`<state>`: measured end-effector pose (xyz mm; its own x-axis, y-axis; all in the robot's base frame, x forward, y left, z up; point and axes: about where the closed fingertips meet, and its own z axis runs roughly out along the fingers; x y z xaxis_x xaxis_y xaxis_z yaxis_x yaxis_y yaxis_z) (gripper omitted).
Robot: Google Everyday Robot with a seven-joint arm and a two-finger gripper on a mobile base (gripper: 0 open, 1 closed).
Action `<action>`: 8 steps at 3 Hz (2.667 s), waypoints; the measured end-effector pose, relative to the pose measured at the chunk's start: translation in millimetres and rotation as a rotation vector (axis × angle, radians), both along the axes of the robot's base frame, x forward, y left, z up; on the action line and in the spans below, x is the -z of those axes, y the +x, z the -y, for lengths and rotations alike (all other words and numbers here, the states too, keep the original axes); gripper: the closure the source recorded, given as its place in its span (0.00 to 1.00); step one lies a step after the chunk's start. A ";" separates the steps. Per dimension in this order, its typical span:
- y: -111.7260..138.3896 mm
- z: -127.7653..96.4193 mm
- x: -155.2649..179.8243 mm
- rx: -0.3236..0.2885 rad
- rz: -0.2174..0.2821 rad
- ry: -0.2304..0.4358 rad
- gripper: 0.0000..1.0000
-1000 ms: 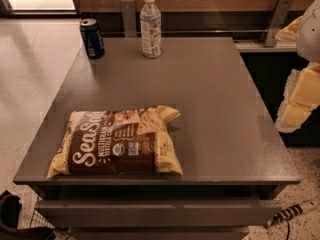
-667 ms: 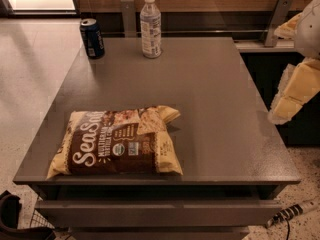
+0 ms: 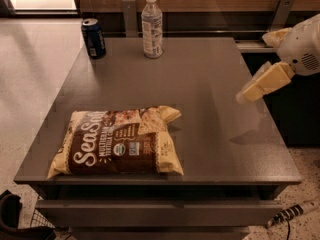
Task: Move blue plastic bottle near brown chip bag
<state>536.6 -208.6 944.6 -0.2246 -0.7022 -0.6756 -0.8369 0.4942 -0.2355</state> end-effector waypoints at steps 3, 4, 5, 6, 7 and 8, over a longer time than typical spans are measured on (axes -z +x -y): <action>107.1 -44.3 -61.7 0.077 0.323 0.435 0.00; 131.3 -56.5 -53.8 0.058 0.307 0.460 0.00; 177.3 -86.6 -32.0 0.034 0.275 0.497 0.00; 216.7 -121.9 -9.0 0.016 0.264 0.557 0.00; 250.3 -154.6 3.8 0.004 0.287 0.630 0.00; 278.4 -181.5 6.5 -0.004 0.310 0.691 0.00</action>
Offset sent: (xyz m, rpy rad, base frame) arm 0.1445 0.0513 0.0900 0.5734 -0.4425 -0.1173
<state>814.9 -27.1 938.1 0.0486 -0.0965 -0.9941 -0.7849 0.6119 -0.0978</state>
